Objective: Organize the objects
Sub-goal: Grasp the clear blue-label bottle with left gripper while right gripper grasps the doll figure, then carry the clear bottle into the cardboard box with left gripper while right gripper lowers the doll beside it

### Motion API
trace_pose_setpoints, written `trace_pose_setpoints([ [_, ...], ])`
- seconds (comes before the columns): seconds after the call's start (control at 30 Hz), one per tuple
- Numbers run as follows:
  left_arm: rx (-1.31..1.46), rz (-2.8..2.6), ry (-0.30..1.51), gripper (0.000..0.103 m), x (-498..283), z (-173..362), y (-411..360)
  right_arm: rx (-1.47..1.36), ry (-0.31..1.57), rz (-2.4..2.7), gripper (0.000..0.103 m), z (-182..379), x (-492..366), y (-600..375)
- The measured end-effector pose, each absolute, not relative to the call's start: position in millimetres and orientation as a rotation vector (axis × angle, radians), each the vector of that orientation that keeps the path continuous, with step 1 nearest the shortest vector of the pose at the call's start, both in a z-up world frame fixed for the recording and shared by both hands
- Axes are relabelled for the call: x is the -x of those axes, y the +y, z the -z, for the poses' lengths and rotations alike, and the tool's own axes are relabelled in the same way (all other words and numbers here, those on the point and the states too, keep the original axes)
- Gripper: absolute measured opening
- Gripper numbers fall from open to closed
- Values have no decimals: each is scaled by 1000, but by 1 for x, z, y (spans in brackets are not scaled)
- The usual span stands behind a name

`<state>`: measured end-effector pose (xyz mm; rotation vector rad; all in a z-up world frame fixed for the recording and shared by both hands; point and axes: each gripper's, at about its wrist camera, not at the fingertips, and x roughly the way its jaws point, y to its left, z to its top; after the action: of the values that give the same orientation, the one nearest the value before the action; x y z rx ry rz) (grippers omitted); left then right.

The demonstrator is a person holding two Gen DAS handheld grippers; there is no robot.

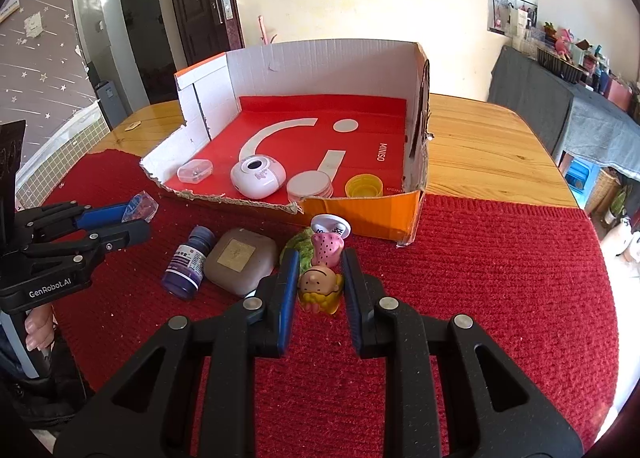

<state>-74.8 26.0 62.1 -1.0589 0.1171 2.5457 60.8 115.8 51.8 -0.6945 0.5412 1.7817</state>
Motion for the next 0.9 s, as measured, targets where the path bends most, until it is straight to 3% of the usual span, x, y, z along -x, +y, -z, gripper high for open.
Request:
trace_pose_setpoints([
  [0.47,1051,-2542,105,34,89,-80,28,672,534,-1822,21,-71,-53,124],
  [0.9,1179,-2485,121,34,172,-83,44,735,620,-1825,21,-79,-42,208],
])
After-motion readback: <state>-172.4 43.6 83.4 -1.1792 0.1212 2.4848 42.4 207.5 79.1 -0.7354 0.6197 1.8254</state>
